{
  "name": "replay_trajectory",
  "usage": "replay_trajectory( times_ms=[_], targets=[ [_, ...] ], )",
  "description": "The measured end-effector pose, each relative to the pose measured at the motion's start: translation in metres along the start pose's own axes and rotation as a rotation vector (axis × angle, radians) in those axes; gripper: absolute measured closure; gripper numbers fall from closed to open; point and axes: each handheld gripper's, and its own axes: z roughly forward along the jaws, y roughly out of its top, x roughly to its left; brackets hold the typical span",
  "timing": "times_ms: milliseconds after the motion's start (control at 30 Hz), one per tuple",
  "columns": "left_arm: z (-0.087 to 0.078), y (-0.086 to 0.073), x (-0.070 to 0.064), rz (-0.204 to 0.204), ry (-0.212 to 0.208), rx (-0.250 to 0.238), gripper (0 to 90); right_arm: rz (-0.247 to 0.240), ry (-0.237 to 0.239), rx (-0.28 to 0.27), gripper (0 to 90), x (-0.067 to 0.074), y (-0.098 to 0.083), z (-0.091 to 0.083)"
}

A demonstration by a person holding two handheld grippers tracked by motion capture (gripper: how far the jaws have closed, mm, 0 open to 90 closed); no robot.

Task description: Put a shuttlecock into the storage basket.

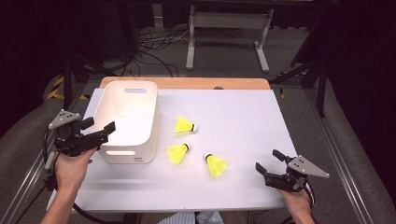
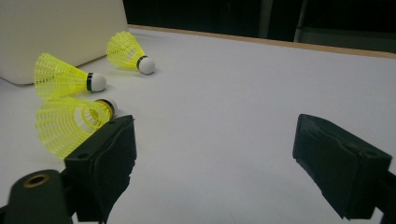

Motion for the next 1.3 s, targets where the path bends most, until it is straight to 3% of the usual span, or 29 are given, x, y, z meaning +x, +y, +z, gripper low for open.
replay_trajectory(
  times_ms=[1300],
  targets=[
    [0.022, 0.011, -0.037, 0.056, -0.11, 0.032, 21.0, 0.005, -0.001, 0.003, 14.1, -0.001, 0.0, 0.0]
  ],
)
